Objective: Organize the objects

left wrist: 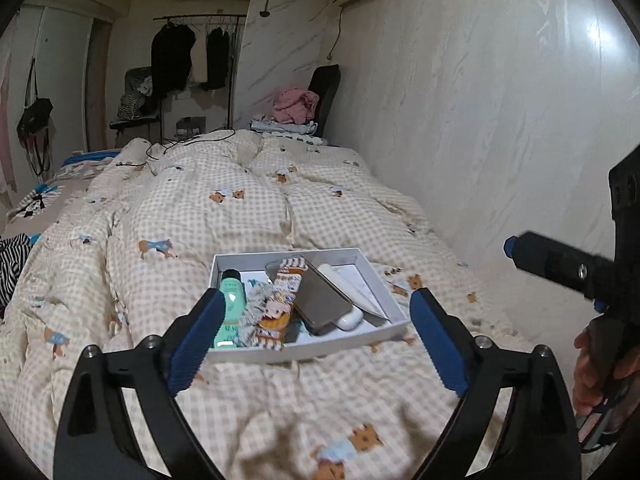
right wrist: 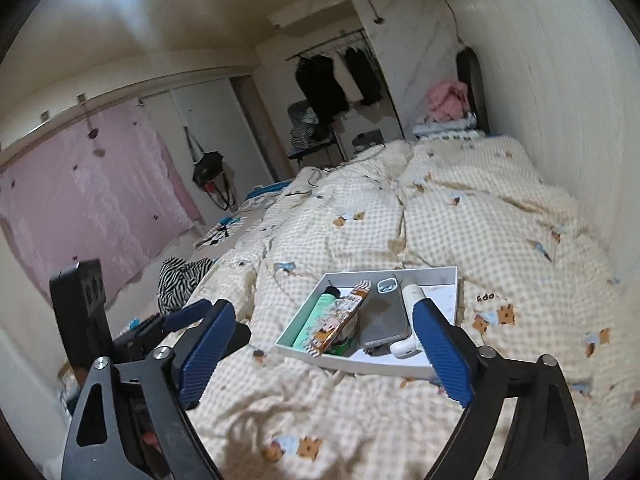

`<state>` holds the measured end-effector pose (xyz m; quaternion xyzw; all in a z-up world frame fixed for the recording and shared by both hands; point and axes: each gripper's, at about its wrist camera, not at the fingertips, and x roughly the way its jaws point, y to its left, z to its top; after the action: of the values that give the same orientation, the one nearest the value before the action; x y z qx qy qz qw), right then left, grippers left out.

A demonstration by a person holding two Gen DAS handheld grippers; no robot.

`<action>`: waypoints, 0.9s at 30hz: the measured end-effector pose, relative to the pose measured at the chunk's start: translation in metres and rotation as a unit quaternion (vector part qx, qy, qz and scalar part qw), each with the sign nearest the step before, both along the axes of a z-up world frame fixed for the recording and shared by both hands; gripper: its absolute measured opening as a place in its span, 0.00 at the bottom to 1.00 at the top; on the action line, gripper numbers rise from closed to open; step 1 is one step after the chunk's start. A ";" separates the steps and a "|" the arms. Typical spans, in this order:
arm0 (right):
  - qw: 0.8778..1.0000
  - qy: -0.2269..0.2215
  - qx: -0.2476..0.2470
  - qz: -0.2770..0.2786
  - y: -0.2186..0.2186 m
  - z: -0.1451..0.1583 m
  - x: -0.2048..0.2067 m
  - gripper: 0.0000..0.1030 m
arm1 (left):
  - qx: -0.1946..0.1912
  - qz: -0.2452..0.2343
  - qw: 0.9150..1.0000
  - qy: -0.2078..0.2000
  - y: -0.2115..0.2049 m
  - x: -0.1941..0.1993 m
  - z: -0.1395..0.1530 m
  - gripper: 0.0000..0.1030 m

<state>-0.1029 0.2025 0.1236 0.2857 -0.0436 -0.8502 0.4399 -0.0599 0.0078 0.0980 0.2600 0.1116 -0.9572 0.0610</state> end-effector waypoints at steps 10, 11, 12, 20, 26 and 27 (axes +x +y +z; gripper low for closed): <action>0.999 0.014 0.035 0.013 0.037 -0.007 0.055 1.00 | 0.038 -0.036 0.998 -0.027 0.008 0.031 -0.016 1.00; 0.999 0.010 0.030 0.009 0.040 -0.012 0.055 1.00 | 0.036 -0.032 0.999 -0.023 0.008 0.033 -0.019 1.00; 1.000 0.001 0.022 0.002 0.042 -0.018 0.054 1.00 | 0.030 -0.026 0.999 -0.017 0.009 0.035 -0.022 1.00; 0.999 -0.045 0.005 0.011 0.036 -0.072 0.029 1.00 | 0.022 0.106 0.992 0.056 -0.026 0.057 -0.056 1.00; 0.998 -0.035 0.033 -0.043 0.034 -0.081 0.028 1.00 | 0.072 0.105 0.992 0.021 -0.039 0.048 -0.080 1.00; 0.997 -0.031 0.039 -0.050 0.032 -0.084 0.030 1.00 | 0.074 0.100 0.992 0.017 -0.038 0.046 -0.082 1.00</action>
<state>-0.0732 0.2348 0.0397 0.3262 -0.0388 -0.8631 0.3835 -0.0135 -0.0305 0.0163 0.2354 0.2082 -0.9396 0.1356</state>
